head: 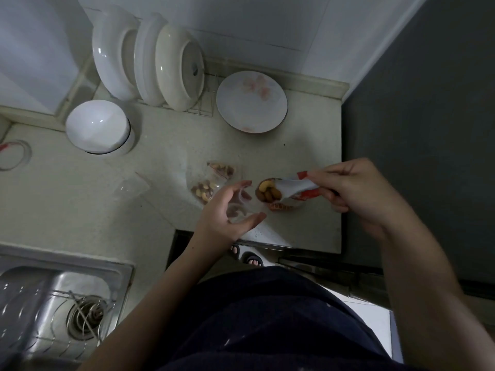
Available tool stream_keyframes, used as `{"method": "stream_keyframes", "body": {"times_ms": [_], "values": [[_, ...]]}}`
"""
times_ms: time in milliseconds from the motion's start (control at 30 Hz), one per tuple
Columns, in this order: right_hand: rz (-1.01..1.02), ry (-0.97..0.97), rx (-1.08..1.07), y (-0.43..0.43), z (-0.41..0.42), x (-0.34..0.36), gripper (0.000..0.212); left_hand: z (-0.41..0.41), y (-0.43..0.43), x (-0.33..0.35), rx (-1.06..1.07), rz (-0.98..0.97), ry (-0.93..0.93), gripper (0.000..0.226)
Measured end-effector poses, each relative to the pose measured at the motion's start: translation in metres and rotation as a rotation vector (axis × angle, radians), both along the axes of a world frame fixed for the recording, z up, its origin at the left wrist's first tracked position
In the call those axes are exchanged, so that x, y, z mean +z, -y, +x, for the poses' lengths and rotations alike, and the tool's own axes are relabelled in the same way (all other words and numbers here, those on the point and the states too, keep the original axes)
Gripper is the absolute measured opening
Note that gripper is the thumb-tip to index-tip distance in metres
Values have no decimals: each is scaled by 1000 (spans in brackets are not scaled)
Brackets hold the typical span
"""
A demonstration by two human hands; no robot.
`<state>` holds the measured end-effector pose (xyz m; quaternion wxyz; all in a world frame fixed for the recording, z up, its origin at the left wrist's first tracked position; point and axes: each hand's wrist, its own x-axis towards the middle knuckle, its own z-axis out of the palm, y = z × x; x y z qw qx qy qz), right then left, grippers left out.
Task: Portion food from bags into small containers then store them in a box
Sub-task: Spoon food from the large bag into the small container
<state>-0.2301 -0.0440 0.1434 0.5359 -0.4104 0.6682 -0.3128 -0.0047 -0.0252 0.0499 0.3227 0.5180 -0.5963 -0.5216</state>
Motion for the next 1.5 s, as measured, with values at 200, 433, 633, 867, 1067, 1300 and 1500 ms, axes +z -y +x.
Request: {"method": "stream_keyframes", "body": {"times_ms": [200, 433, 633, 867, 1067, 1300, 1500], "values": [[-181, -384, 224, -5, 27, 6, 27, 0, 0, 5, 2, -20, -29, 55], [-393, -648, 433, -12, 40, 20, 18, 1, -1, 2, 30, 11, -113, 55], [-420, -751, 213, -8, 10, 31, 16, 5, -3, -3, 36, 45, -108, 55], [-380, -1069, 199, -10, -12, 41, 19, 7, -2, -6, 46, 40, -78, 55], [-250, -1130, 552, 4, -2, 20, 27, 6, -1, -8, 32, 69, -80, 62], [-79, -1175, 817, 35, 13, -26, 21, 6, 0, -11, 44, 35, -20, 55], [135, -1169, 837, 60, 15, -60, 24, 10, 0, -12, 55, 22, -25, 56]]}}
